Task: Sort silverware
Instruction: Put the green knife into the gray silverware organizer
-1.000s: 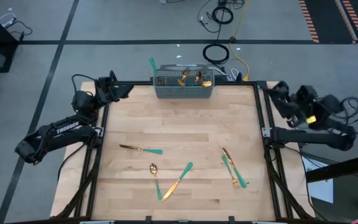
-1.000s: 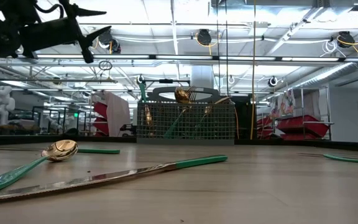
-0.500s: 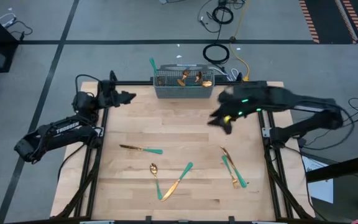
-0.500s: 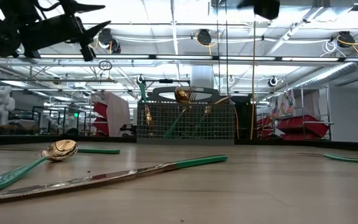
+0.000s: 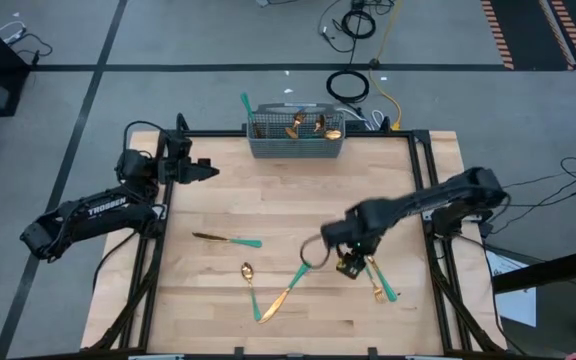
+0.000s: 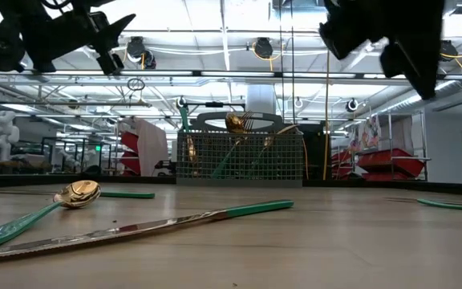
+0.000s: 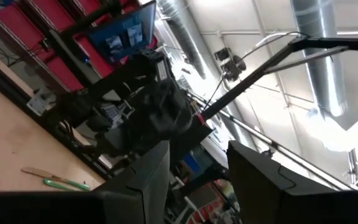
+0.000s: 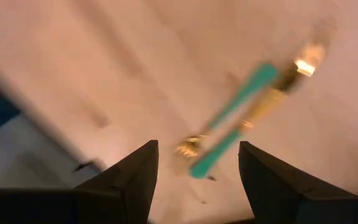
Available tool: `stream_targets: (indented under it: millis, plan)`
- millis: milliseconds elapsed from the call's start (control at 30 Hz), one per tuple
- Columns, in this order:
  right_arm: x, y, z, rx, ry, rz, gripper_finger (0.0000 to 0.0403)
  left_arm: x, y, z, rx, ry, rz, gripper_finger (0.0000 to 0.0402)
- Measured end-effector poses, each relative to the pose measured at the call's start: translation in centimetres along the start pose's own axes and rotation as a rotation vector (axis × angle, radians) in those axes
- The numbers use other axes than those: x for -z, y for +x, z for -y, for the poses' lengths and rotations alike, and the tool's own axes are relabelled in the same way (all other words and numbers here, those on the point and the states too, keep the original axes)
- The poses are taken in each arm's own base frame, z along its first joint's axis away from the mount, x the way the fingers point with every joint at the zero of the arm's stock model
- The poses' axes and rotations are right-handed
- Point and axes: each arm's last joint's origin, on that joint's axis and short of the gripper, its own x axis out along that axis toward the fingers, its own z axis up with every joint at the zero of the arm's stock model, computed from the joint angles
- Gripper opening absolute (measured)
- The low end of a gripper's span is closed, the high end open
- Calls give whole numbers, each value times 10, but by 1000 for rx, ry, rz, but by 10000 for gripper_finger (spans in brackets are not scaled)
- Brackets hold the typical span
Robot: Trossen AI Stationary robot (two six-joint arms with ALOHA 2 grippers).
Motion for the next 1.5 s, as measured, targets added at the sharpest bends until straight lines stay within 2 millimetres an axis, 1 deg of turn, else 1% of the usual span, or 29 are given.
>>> stream_targets:
  millis: [67,133,233,300,433,500,567,667,733,933,1300,1400,1500]
  plan:
    - [7,11,-8,88,59,39,210,1,1,0,3,15,-6,166]
    - [15,19,-17,129,118,81,210,1,1,0,5,20,-9,166]
    - [28,25,-25,153,177,106,210,1,1,0,8,20,-30,166]
    - [37,29,-26,199,223,137,210,2,1,0,11,21,-46,166]
    - [55,43,-15,268,333,118,210,3,1,1,15,20,-56,166]
    - [62,51,-7,251,374,88,210,3,1,1,16,21,-58,166]
    - [67,61,1,198,404,72,210,3,1,1,16,21,-58,166]
    - [68,70,8,63,436,99,210,3,1,1,16,21,-58,166]
    - [69,76,14,26,458,107,210,3,1,1,15,20,-58,167]
    - [71,96,32,86,501,96,210,3,1,0,15,20,-57,166]
    - [70,111,39,63,475,103,210,3,1,-3,-8,51,-47,167]
    - [72,116,47,92,495,98,209,3,1,-7,-35,54,-36,166]
    - [73,123,53,95,528,89,198,4,1,-12,-68,44,-34,166]
